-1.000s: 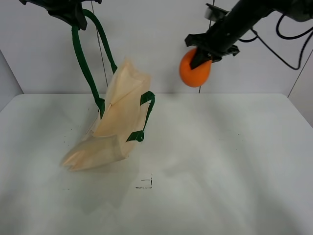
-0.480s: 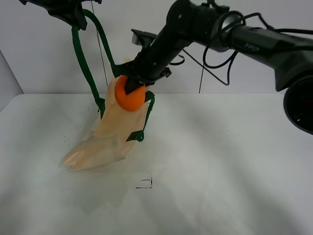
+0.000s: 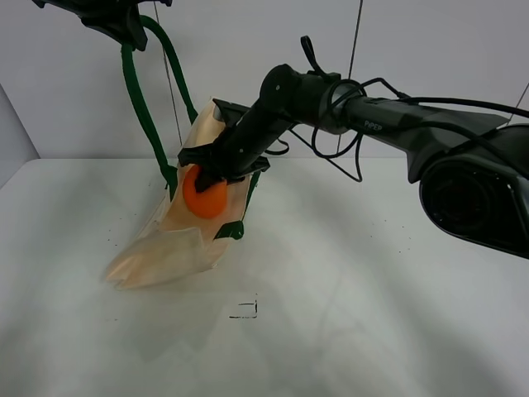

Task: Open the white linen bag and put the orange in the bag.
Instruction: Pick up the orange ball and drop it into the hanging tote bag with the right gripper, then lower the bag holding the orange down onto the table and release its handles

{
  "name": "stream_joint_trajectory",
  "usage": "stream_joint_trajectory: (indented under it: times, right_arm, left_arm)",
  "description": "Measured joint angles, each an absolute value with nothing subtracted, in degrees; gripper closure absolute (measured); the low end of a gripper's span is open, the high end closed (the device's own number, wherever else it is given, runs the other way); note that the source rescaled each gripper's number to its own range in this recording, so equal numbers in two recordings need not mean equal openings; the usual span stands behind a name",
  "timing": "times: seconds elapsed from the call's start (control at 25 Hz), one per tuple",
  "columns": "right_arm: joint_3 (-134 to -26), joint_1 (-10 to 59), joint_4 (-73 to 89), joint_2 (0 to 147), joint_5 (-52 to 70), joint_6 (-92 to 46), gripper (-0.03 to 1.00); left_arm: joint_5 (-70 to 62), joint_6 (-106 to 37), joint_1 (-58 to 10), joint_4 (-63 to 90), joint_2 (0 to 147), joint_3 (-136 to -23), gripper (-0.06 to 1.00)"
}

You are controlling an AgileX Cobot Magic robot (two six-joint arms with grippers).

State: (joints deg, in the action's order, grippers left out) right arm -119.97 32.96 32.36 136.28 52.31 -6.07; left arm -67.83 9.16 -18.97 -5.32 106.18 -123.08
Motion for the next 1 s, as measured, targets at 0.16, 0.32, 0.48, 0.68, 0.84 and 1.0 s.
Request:
stream_joint_trajectory:
  times: [0.16, 0.32, 0.48, 0.68, 0.84, 1.0]
  right_arm:
    - [-120.17, 32.97, 30.73, 136.28, 53.07, -7.89, 0.03]
    - [-123.46, 32.97, 20.07, 136.28, 60.46, -2.02, -0.03]
    - [-129.53, 32.97, 7.33, 136.21, 68.45, 1.96, -0.03]
    - [-132.81, 30.05, 2.52, 135.55, 69.38, 3.51, -0.03]
    - [-132.81, 24.31, 1.11, 135.55, 69.52, 3.51, -0.03]
    - [-132.81, 16.9, 0.6, 135.55, 69.52, 3.46, -0.03]
  left_arm:
    - [-67.83, 9.16, -18.97, -5.32, 106.18, -123.08, 0.94]
    - [-67.83, 9.16, -18.97, -5.26, 106.18, -123.02, 0.94]
    - [-67.83, 9.16, -18.97, -5.26, 106.15, -123.02, 0.94]
    - [-67.83, 9.16, -18.97, -5.21, 106.15, -123.02, 0.94]
    - [-67.83, 9.16, -18.97, -5.21, 106.15, -123.02, 0.94]
    - [-67.83, 9.16, -18.97, -5.21, 106.15, -123.02, 0.94]
